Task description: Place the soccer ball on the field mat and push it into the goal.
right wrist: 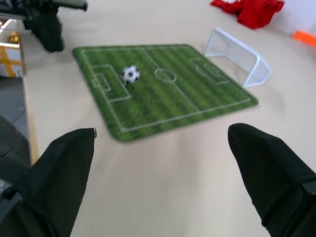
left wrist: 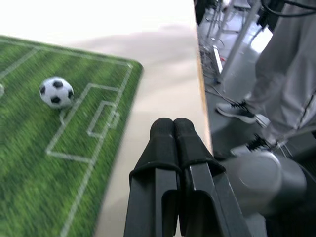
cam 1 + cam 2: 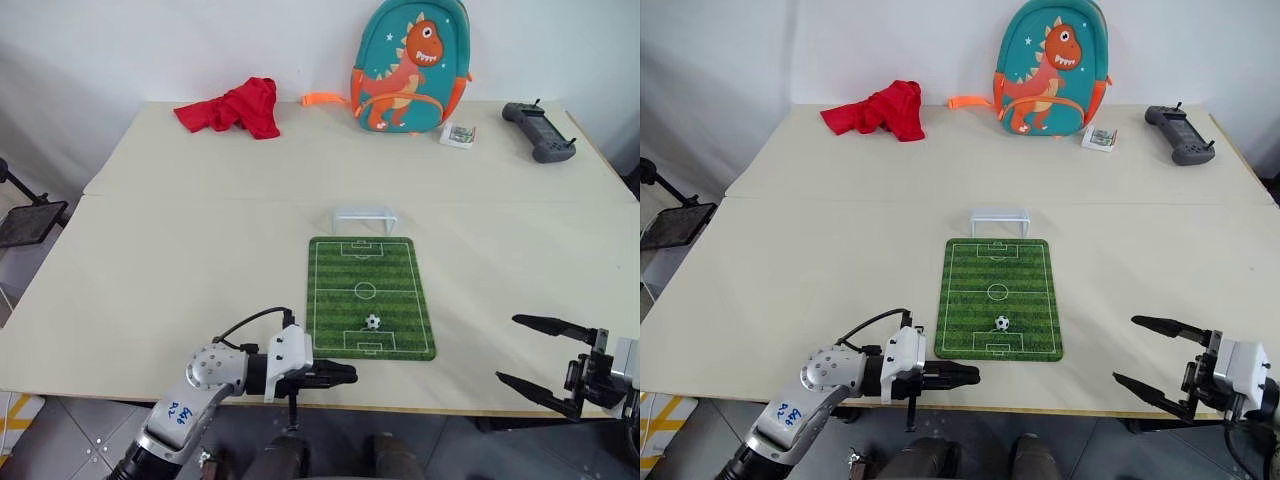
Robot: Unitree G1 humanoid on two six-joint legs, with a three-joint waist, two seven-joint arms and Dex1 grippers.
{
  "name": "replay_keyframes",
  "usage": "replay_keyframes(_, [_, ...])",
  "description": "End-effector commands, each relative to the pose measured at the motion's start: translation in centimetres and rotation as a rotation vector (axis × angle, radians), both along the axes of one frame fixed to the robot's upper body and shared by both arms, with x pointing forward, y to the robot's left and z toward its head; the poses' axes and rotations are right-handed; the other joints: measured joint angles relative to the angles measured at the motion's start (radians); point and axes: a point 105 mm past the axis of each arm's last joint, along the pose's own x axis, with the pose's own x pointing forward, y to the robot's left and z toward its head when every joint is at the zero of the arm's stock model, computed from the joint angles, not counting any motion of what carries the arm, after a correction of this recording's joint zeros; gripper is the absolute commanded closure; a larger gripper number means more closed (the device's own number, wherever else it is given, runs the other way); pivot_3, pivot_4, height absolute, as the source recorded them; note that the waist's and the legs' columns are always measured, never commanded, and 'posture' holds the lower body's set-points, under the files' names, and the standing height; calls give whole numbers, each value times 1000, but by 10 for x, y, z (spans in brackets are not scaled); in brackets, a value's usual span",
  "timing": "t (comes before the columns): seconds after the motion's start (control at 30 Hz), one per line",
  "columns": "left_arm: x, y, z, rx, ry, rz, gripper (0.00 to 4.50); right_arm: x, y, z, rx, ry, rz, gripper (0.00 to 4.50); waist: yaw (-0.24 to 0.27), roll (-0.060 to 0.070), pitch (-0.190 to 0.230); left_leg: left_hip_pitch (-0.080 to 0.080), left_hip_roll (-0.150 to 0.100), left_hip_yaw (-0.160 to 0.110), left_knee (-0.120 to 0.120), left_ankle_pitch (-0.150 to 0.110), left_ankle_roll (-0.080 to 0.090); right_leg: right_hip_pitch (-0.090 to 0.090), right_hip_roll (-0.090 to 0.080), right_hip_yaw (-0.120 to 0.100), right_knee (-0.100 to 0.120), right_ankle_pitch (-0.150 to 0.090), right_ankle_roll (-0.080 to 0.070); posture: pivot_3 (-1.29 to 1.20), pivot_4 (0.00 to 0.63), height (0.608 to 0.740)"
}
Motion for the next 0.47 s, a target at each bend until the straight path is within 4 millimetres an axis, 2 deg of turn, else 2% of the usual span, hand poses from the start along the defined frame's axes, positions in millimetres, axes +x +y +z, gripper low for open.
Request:
replay_keyframes(0.03, [0,-3,4,-9,-13,-3,4450,-3,-4,9,-14,-39,-8,0,-3,0,0,0,0,1,0,0,0,0,0,1,0,0,0,0,150,740])
replay_keyframes(0.2, [2,-1,4,-7,-16,11,4450,-2,-3,8,-8,-35,-8,0,-2,0,0,1,0,1,0,0,0,0,0,1,0,0,0,0,150,740])
replay_keyframes(0.37, [12,6,29,-129,-104,92,4450,0,0,7,4,-40,-13,0,-1,0,0,0,0,1,0,0,0,0,0,1,0,0,0,0,150,740])
replay_keyframes(0.47, [29,38,55,-162,-263,229,4450,6,2,5,18,-49,-23,0,-1,0,0,0,0,1,0,0,0,-1,0,1,0,0,0,0,150,740])
